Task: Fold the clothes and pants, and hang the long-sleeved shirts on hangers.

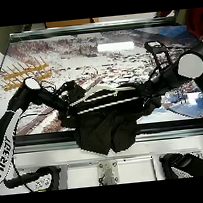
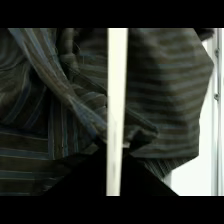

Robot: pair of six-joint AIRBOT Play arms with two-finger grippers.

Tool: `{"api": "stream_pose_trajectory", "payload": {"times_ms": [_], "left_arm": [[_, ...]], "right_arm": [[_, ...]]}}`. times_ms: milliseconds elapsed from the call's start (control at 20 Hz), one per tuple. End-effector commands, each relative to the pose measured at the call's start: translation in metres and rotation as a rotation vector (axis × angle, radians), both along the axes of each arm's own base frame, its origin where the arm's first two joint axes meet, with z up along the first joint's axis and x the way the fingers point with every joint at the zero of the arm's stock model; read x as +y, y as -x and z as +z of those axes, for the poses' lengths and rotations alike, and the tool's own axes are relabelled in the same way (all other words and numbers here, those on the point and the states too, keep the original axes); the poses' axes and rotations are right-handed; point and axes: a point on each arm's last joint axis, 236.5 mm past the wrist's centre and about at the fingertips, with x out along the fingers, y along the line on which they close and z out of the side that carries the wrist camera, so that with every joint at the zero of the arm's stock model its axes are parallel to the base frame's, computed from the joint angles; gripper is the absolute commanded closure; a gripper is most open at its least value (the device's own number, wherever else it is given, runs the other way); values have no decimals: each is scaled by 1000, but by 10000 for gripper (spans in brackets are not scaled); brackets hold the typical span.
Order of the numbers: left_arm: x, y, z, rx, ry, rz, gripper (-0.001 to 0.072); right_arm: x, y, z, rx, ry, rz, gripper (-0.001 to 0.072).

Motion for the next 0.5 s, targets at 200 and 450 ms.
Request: {"api": "stream_pose_trajectory", "payload": {"times_ms": [200,450], "left_arm": [[-17,-6,4,-25,43,6,698],[-24,-3,4,-38,45,-21,697]], "right_arm": [[41,-22,16,-128,-89,103,696],[119,-22,8,-207,-137,315,697]]}}
